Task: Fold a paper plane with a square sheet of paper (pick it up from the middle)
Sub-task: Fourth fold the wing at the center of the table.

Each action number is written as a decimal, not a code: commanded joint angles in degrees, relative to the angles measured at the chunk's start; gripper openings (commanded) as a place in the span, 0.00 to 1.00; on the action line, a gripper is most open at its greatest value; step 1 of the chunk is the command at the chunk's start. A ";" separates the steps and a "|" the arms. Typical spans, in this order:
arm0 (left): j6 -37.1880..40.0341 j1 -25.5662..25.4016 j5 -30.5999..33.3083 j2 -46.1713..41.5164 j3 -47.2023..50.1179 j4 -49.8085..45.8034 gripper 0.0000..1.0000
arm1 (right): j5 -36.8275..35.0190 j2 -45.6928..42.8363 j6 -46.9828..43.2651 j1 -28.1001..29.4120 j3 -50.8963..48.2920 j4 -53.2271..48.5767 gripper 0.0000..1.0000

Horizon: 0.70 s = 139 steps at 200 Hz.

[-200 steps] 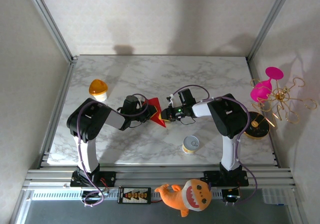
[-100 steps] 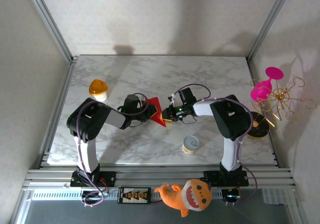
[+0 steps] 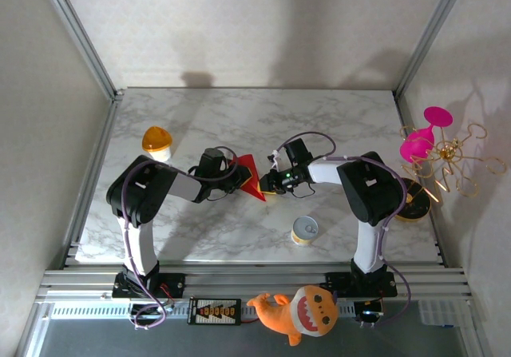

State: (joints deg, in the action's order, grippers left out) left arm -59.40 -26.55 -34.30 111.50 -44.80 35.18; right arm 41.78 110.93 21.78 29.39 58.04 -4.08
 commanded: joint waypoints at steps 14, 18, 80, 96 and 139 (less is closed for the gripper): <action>1.35 -0.31 5.78 3.59 0.54 -10.74 0.15 | -3.05 1.01 -1.49 0.42 0.00 -2.60 0.17; 1.25 -0.35 5.82 3.61 0.58 -11.02 0.15 | -3.32 1.11 -1.48 0.41 -0.12 -2.60 0.17; 1.60 -0.31 6.49 3.80 -0.12 -14.11 0.15 | -4.66 -3.58 0.96 0.28 -0.95 -0.34 0.20; 1.81 -0.41 6.71 3.81 -0.46 -15.07 0.15 | -5.82 -6.70 1.34 0.27 -1.23 0.26 0.23; 2.09 -0.48 6.97 3.88 -0.98 -16.21 0.15 | -4.71 -9.58 -0.92 1.20 -1.53 1.35 0.21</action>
State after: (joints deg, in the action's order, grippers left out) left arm -59.35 -26.59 -33.85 111.48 -47.29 29.85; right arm 36.82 102.74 22.26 29.65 57.10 -3.60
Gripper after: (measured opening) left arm 0.150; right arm 0.225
